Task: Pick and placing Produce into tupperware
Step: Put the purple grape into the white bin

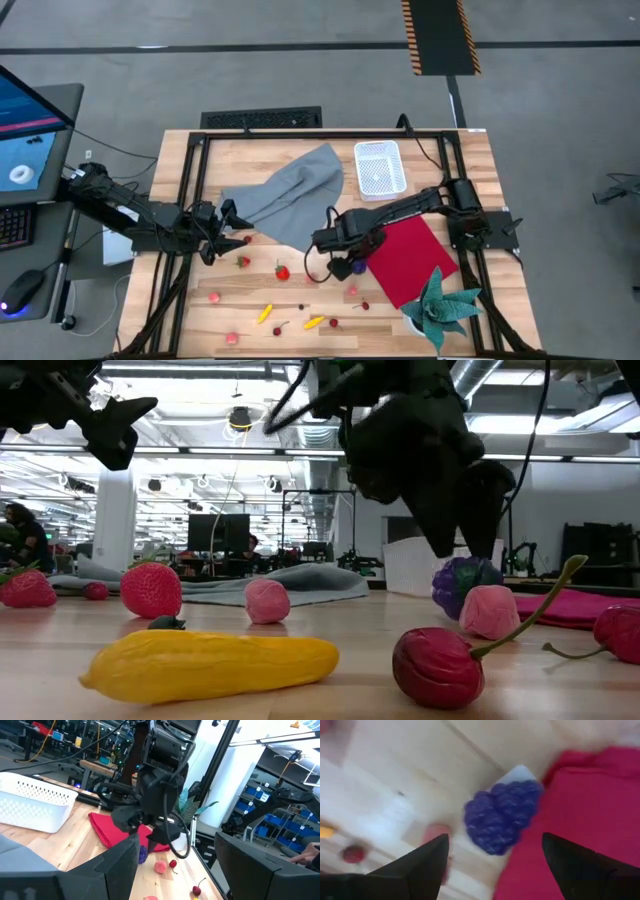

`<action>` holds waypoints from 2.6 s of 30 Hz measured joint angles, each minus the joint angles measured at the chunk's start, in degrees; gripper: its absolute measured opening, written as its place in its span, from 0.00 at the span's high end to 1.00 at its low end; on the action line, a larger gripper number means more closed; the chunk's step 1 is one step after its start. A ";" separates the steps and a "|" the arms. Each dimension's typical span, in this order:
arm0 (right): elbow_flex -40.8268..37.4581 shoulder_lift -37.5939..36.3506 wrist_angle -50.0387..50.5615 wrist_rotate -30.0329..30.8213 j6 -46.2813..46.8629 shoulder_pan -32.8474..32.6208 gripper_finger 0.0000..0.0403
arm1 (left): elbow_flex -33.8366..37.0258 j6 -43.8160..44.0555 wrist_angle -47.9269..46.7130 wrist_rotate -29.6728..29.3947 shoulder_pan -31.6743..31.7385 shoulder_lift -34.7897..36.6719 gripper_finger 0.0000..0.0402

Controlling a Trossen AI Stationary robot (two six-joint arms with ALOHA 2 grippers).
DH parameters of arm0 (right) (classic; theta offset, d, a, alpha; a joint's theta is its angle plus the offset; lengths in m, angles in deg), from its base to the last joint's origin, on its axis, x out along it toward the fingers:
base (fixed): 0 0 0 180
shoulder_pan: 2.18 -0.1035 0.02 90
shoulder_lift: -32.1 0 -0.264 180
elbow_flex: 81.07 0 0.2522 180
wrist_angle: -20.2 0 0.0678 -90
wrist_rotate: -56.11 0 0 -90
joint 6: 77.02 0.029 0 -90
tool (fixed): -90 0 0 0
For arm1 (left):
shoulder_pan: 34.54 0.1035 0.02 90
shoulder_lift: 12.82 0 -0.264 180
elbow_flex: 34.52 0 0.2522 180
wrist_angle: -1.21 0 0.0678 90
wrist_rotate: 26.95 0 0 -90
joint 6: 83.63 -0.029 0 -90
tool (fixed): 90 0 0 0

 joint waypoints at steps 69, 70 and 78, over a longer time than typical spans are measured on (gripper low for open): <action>-2.80 6.23 -12.11 -7.06 9.96 -1.09 0.30 | 0.00 3.15 -2.65 0.03 0.02 0.04 0.38; -2.44 6.31 -11.74 -6.71 9.75 -1.09 0.30 | 0.00 3.15 -2.84 0.04 0.02 0.02 0.38; 1.56 4.17 -6.19 -1.22 7.52 -0.28 0.30 | 0.00 3.15 -2.58 0.00 0.02 0.04 0.38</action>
